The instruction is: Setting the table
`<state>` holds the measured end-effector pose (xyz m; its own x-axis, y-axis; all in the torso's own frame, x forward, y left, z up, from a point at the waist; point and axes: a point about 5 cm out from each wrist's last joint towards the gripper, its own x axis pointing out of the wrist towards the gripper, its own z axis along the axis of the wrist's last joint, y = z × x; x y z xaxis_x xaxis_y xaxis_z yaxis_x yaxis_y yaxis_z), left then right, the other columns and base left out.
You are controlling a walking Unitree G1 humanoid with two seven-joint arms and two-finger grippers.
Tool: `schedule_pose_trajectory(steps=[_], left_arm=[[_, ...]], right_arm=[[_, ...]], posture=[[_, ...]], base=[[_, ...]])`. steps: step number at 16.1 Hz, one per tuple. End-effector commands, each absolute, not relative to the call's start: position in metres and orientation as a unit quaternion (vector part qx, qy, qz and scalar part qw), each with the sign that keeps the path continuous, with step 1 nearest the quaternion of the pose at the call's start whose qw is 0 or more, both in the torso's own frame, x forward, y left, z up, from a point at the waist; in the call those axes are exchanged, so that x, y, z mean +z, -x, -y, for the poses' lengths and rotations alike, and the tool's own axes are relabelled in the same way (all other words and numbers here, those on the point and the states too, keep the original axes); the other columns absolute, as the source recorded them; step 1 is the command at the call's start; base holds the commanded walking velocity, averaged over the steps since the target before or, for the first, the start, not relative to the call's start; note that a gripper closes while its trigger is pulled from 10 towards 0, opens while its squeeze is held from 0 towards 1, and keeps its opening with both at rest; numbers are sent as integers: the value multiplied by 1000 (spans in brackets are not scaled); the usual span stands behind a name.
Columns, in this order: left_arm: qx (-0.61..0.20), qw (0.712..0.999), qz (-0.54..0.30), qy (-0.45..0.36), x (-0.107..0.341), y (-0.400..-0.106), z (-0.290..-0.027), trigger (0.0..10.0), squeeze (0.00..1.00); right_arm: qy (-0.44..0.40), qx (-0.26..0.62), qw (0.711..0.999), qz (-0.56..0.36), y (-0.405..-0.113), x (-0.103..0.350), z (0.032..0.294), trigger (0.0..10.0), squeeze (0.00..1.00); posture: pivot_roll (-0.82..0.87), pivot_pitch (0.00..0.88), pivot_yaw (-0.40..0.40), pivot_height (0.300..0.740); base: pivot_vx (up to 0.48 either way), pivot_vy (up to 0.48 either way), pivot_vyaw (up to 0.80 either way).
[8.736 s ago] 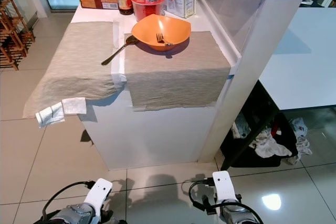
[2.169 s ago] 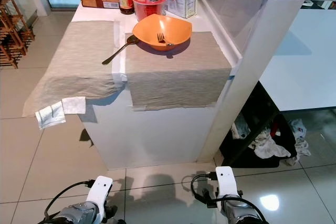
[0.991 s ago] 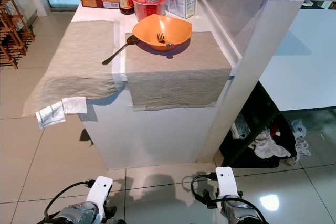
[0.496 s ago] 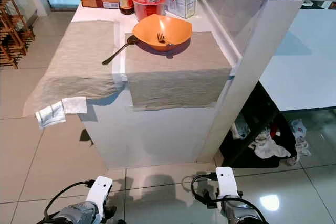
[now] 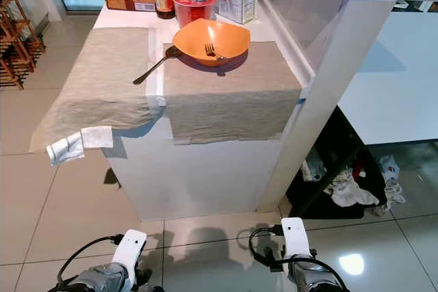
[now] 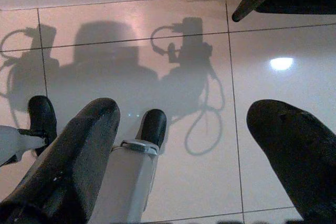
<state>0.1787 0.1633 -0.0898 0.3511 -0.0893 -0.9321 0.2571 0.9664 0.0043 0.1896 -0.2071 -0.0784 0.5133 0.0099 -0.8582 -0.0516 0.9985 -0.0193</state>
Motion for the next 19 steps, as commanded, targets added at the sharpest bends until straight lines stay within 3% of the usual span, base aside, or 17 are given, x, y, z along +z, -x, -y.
schedule_pose_trajectory(steps=[1,19], left_arm=[[-112,817,-560,-79,-90,-178,-163,10000,0],[-114,815,-561,-86,-91,-176,-164,10000,0]], right_arm=[[23,12,866,-499,-187,-79,210,10000,0],[29,18,865,-501,-185,-81,209,10000,0]], posture=[[-68,0,-9,740],[-65,0,-9,740]], base=[[0,0,0],[0,0,0]])
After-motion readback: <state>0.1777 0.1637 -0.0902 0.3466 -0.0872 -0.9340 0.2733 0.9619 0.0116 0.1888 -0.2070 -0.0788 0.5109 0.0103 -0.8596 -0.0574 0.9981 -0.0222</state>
